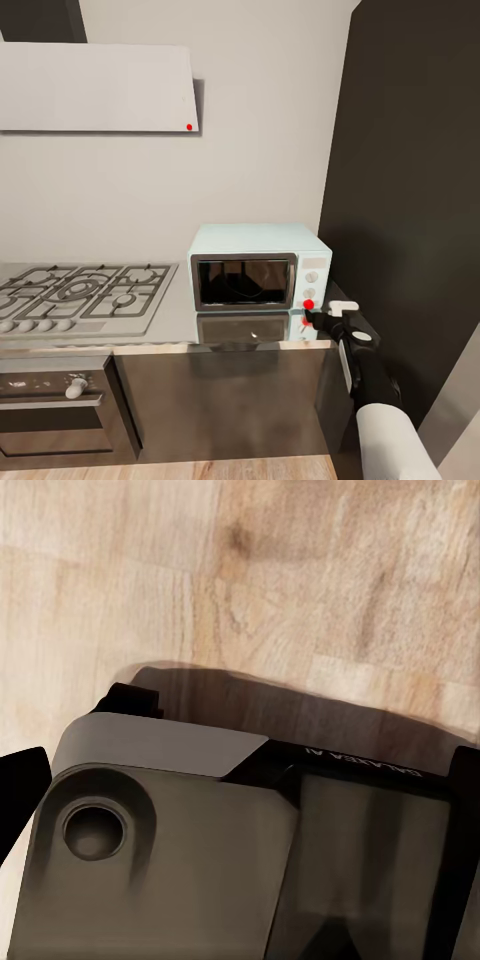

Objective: In the kitchen, take the popcorn bag from the countertop, put it into the microwave, and heat it until the popcorn is cooked so the cooked popcorn ends up inside the bag.

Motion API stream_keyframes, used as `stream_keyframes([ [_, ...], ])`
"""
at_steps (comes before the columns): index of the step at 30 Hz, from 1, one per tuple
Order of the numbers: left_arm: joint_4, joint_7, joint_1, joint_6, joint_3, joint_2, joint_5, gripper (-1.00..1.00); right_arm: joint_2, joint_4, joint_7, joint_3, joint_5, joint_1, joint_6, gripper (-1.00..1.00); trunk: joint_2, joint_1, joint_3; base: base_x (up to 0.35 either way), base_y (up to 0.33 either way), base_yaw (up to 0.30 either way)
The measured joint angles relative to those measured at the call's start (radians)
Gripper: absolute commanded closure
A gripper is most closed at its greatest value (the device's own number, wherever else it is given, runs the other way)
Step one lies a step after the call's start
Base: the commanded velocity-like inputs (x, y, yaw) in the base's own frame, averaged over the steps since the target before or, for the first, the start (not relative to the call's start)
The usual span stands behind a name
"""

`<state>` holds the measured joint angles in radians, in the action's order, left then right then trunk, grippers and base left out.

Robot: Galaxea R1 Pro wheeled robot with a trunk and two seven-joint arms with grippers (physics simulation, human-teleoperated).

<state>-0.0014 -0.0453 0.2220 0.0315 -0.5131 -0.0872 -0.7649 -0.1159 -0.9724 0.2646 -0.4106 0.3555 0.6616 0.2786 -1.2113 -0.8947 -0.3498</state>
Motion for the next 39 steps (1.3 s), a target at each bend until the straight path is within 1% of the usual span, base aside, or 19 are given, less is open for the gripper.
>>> stream_keyframes([
  [6,0.000,0.000,0.000,0.000,0.000,0.000,0.000,-1.00,0.001,0.000,0.000,-0.020,0.000,0.000,-0.003,-1.00,0.000,0.000,0.000,0.000,0.000,0.000],
  [15,0.000,0.000,0.000,0.000,0.000,0.000,0.000,-1.00,-0.002,0.013,0.018,-0.020,0.009,0.000,-0.003,-1.00,0.000,0.000,0.000,0.000,0.000,0.000],
  [17,0.000,0.000,0.000,0.000,0.000,0.000,0.000,-1.00,-0.001,0.040,0.018,-0.020,0.013,0.000,-0.016,-1.00,0.000,0.000,0.000,0.000,0.000,0.000],
  [20,0.000,0.000,0.000,0.000,0.000,0.000,0.000,-1.00,-0.001,0.048,0.019,-0.020,0.012,0.000,-0.035,-1.00,0.000,0.000,0.000,0.000,0.000,0.000],
  [23,0.000,0.000,0.000,0.000,0.000,0.000,0.000,-1.00,-0.001,0.050,0.019,-0.020,0.010,0.000,-0.037,-1.00,0.000,0.000,0.000,0.000,0.000,0.000],
  [24,0.000,0.000,0.000,0.000,0.000,0.000,0.000,-1.00,-0.001,0.050,0.019,-0.020,0.011,0.000,-0.038,1.00,0.000,0.000,0.000,0.000,0.000,0.000],
  [39,0.000,0.000,0.000,0.000,0.001,0.000,-0.001,-1.00,-0.002,0.050,0.009,-0.017,0.014,0.000,-0.036,1.00,0.000,0.000,0.000,0.000,0.000,0.000],
])
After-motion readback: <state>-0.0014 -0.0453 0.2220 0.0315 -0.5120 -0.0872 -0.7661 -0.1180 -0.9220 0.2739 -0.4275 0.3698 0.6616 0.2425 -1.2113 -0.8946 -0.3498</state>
